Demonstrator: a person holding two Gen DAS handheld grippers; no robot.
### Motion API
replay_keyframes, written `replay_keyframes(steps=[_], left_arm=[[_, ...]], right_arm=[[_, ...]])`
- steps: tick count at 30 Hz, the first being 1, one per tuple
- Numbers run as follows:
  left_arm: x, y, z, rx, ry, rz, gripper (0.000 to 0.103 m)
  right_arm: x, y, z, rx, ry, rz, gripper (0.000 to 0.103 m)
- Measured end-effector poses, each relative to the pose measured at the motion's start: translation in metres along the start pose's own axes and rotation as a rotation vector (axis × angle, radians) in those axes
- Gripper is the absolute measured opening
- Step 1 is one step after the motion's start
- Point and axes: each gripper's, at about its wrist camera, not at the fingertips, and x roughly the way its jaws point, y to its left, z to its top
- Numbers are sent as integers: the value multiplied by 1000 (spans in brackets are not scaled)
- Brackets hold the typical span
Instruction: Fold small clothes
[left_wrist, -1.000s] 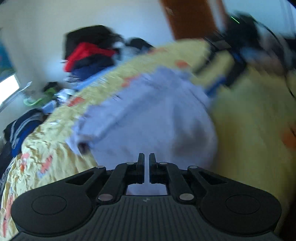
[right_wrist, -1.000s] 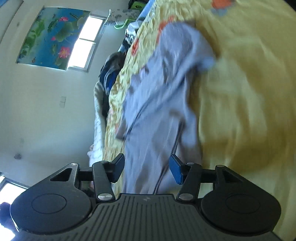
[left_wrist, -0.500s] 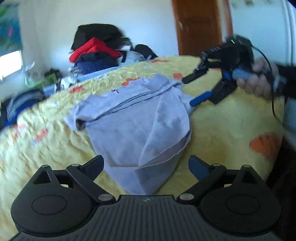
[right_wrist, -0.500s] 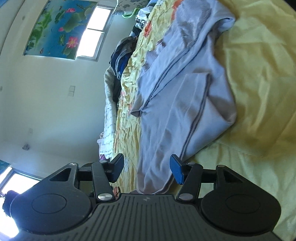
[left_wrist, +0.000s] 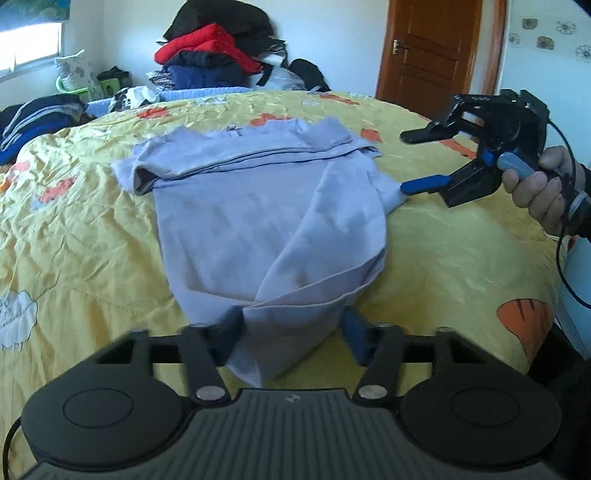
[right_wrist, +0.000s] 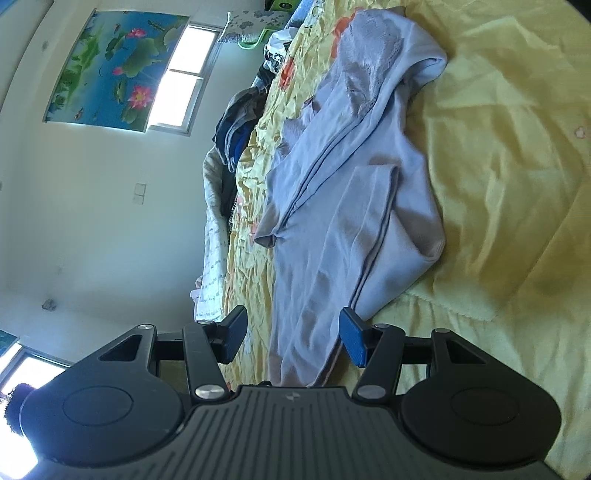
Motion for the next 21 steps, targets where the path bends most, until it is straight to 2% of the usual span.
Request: replay_keyframes(steps=[1,3,7,10,15,18,21], left_arm=[[4,1,1,-9,22,14,15],[8,4,1,-24,30,20,6],[-5,11,15,-58,-59,-14,4],[-12,28,37,-91,-129,1,4],[-12,68,58,-212,-173,42,4],[-4,101,61,-377,-170,61,4],[14,118,63,-412,-124,90,4]], right_arm=[[-1,0,2,-1,-11,2,55],[-4,1,8,-2,-44,6,55],[-7,-2,27,29,-111,-17,55],[-2,-9,47,51,-132,-72,55],[14,-21,70,47,-83,-160,55],[22,-11,72,-70,-61,-206,55],[33,5,71,-280,-13,-280,55]])
